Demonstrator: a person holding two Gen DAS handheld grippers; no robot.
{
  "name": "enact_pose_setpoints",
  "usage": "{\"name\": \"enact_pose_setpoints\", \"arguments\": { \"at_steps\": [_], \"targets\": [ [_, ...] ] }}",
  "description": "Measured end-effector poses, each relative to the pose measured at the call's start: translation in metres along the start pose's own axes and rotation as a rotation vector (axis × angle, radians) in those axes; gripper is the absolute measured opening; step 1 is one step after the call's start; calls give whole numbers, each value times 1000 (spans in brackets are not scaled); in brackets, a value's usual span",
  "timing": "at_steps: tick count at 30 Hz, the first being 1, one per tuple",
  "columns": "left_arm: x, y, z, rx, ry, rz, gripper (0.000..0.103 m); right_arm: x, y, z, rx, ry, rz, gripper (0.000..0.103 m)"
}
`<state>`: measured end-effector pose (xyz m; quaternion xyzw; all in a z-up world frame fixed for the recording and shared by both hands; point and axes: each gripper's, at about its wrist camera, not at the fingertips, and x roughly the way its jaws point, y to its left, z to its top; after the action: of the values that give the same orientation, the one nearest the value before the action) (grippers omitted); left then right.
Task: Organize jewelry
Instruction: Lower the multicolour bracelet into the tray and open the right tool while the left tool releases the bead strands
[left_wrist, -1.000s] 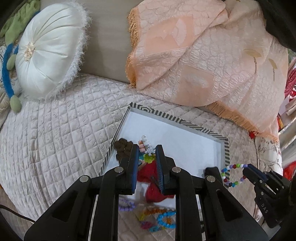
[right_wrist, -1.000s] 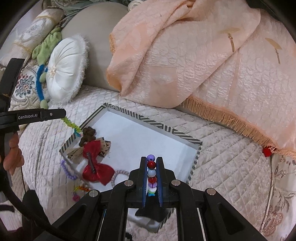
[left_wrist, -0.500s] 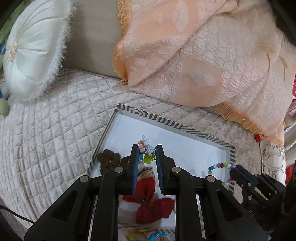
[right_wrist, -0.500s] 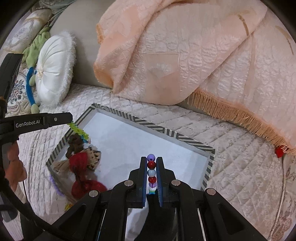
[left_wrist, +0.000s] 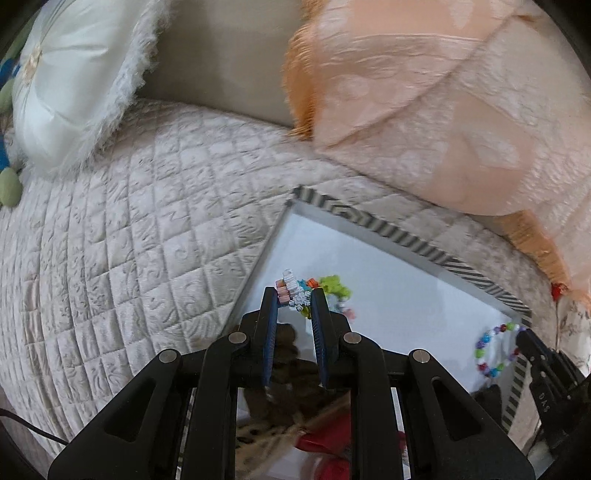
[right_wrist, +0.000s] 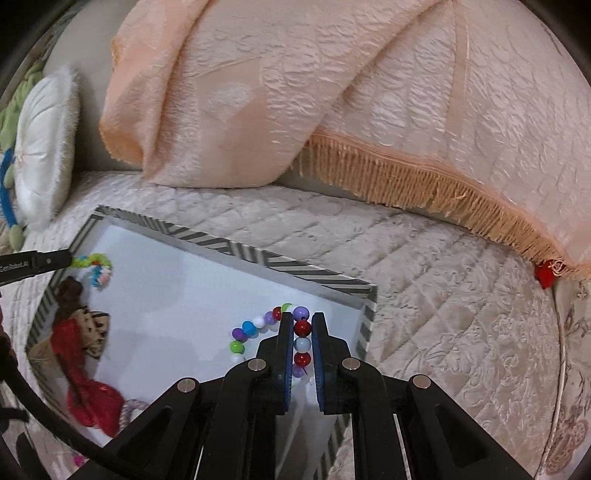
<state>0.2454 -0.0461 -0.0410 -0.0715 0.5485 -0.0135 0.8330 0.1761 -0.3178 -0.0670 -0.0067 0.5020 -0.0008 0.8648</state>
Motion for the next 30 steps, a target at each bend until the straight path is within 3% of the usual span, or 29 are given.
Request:
{"name": "enact_pose_setpoints", "arguments": {
  "at_steps": [10,14,18,30],
  "targets": [
    [11,11,-4,-31,25,5,21,13,5,-11,30,19,6,12],
    [13,10,-6,-31,47,-30,38,6,5,-16,42,8,25,29],
    [11,2,-11,-14,44,-33,52,-3,4,-22,64,-4,55,29],
    [-25,5,-33,13,-14,17,52,-38,20,-33,55,-18,89,31]
  ]
}}
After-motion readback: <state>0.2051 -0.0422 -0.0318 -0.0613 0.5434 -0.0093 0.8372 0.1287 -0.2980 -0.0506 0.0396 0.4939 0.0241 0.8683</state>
